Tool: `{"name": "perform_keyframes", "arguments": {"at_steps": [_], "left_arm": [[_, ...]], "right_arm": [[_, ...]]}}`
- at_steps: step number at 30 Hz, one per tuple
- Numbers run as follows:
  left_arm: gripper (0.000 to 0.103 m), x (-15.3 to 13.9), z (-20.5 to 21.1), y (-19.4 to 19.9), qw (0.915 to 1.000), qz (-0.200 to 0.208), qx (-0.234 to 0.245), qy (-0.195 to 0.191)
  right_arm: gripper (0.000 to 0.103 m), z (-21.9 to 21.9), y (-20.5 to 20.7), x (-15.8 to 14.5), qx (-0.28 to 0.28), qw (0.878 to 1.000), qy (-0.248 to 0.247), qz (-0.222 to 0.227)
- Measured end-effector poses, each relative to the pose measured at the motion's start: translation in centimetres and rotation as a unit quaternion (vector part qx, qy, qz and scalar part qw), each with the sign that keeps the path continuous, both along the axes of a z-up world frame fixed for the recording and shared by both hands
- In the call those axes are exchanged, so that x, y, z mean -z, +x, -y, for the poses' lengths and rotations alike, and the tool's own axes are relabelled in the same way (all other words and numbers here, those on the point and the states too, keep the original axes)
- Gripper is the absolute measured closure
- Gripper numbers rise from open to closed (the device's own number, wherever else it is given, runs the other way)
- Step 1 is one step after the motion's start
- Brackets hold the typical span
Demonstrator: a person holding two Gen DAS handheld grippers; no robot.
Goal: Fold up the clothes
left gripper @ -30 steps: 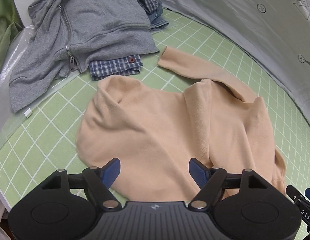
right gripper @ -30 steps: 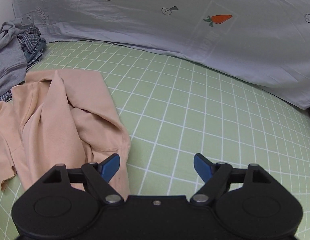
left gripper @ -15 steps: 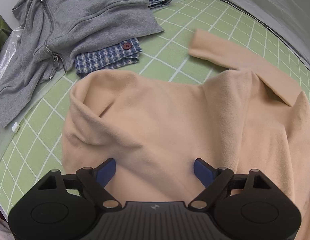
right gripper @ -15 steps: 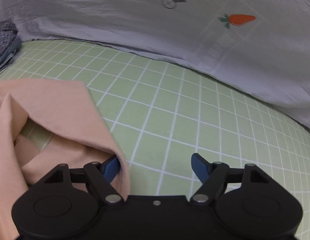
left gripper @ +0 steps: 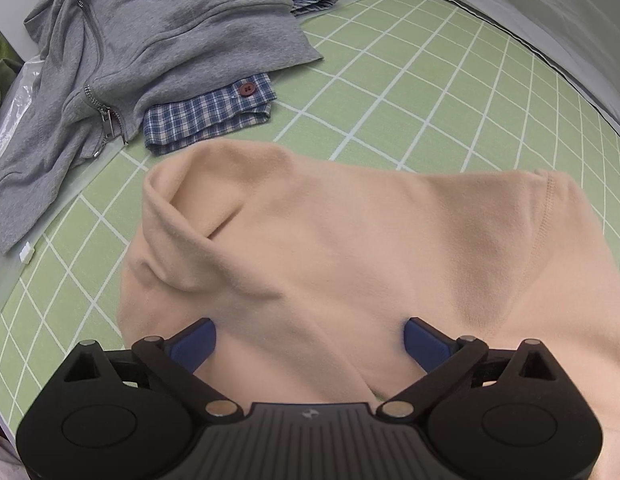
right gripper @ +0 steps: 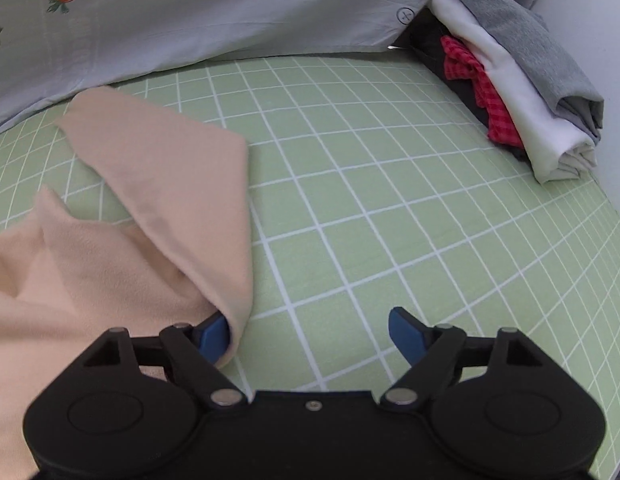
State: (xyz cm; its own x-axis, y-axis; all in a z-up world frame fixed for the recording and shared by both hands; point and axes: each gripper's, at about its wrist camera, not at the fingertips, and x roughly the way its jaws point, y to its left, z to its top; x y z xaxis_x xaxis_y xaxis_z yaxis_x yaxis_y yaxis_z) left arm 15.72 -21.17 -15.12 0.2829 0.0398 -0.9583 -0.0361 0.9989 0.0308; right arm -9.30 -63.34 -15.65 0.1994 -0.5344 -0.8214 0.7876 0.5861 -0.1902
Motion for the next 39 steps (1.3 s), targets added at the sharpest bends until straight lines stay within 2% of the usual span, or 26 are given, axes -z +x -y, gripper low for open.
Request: {"name": "perform_keyframes", "arguments": {"at_steps": [2, 5, 8, 11, 14, 15, 17, 18, 19, 22, 25, 27, 30, 32, 35, 36, 39], "left_arm": [[0.003, 0.1, 0.0, -0.1, 1.0, -0.003, 0.0, 0.0], [0.002, 0.2, 0.0, -0.1, 1.0, -0.006, -0.003, 0.001], [0.002, 0.2, 0.0, 0.0, 0.9999, -0.008, -0.007, 0.001], [0.001, 0.3, 0.0, 0.0, 0.9999, -0.01, -0.011, 0.002], [0.0, 0.4, 0.0, -0.1, 0.9998, -0.012, -0.016, 0.001], [0.0, 0.4, 0.0, -0.1, 0.9998, -0.013, -0.017, 0.001], [0.0, 0.5, 0.1, -0.1, 0.9998, -0.013, -0.017, 0.002], [0.0, 0.5, 0.1, -0.1, 0.9998, -0.013, -0.017, 0.002], [0.0, 0.5, 0.1, -0.1, 0.9998, -0.013, -0.017, 0.002], [0.0, 0.6, 0.2, -0.3, 0.9998, -0.013, -0.017, 0.002], [0.0, 0.7, 0.3, -0.4, 0.9998, -0.014, -0.017, 0.002], [0.0, 0.8, 0.2, -0.3, 0.9998, -0.014, -0.016, 0.001], [0.0, 0.9, 0.2, -0.3, 0.9998, -0.013, -0.014, 0.0], [0.0, 0.9, 0.3, -0.4, 0.9998, -0.014, -0.012, 0.001], [0.0, 0.9, 0.7, -0.2, 0.9997, -0.022, -0.009, 0.006], [0.001, 0.9, 0.8, -0.1, 0.9996, -0.026, -0.008, 0.007], [0.002, -0.1, 1.3, -0.1, 0.9998, -0.021, 0.002, 0.005]], "right_arm": [[0.022, -0.9, 1.5, -0.5, -0.03, 0.999, -0.031, -0.004], [0.021, -0.9, 4.0, -1.3, -0.069, 0.996, -0.053, 0.021], [0.021, -0.2, 7.3, -1.2, -0.105, 0.993, -0.054, 0.031], [0.021, 0.5, 10.8, -0.5, -0.148, 0.988, -0.048, 0.022], [0.031, 1.1, 12.9, -0.1, -0.182, 0.983, -0.028, 0.022], [0.039, 1.3, 13.2, 0.0, -0.19, 0.981, -0.021, 0.022], [0.067, 1.7, 13.5, 0.1, -0.206, 0.978, -0.011, 0.027], [0.098, 1.9, 13.1, -0.2, -0.204, 0.978, -0.017, 0.035], [0.101, 2.1, 12.7, -0.5, -0.198, 0.979, -0.024, 0.044], [0.101, 3.5, 10.0, -2.6, -0.138, 0.986, -0.062, 0.072], [0.101, 5.8, 4.7, -4.5, -0.031, 0.992, -0.087, 0.082], [0.101, 7.3, 0.7, -5.4, 0.046, 0.991, -0.097, 0.083], [0.1, 8.7, -5.4, -4.6, 0.147, 0.985, -0.057, 0.071], [0.098, 8.1, -7.2, -3.1, 0.163, 0.985, -0.025, 0.054], [0.087, 6.8, -9.4, -0.8, 0.18, 0.983, 0.023, 0.026], [0.081, 6.2, -9.1, -0.9, 0.174, 0.984, 0.018, 0.028], [0.052, 4.4, -6.9, -2.0, 0.149, 0.988, -0.016, 0.043]]}}
